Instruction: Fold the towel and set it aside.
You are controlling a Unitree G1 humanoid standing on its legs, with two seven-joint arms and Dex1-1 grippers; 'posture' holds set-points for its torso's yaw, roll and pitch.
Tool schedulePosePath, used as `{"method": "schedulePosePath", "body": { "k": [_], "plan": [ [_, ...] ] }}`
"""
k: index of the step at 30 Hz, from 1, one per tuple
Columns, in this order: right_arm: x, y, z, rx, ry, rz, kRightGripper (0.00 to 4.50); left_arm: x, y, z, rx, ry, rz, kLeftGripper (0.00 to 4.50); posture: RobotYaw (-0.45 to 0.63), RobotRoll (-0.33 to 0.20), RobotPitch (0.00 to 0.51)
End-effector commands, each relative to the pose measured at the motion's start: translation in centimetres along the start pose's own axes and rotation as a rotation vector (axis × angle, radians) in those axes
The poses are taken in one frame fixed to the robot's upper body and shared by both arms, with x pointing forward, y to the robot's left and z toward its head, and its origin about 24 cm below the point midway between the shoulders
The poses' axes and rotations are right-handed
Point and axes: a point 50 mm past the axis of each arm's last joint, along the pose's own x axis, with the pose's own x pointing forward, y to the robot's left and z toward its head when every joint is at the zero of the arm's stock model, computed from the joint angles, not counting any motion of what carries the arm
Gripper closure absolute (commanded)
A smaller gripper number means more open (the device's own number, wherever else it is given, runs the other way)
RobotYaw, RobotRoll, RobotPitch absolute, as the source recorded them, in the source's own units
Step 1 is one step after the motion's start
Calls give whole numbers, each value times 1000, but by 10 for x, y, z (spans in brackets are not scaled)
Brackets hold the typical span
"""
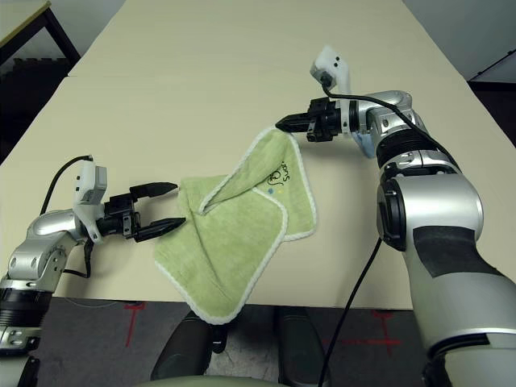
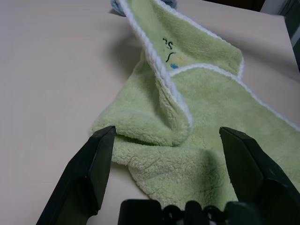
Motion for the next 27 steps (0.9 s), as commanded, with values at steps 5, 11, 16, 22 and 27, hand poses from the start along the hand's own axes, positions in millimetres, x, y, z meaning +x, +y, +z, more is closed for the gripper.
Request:
{"method": "schedulePosePath", "body": {
  "k": [5, 11, 16, 22, 27],
  "plan": [
    [-13, 9, -15, -99, 95, 118, 4463, 1, 1, -4, -1, 20, -17, 0, 84, 0, 148],
    [-15, 15, -26, -159, 177, 191, 4463, 0, 0, -5, -4, 25, -20, 0, 84, 0, 151],
    [-20, 18, -35, -224, 273, 228, 4463, -1, 0, -5, -6, 31, -22, 0, 75, 0, 150],
    [-21, 22, -43, -269, 353, 276, 4463, 0, 2, -3, -2, 34, -27, 0, 74, 0, 149],
    [-22, 23, -45, -290, 408, 305, 4463, 0, 2, -4, -2, 37, -29, 0, 75, 0, 149]
  ]
}}
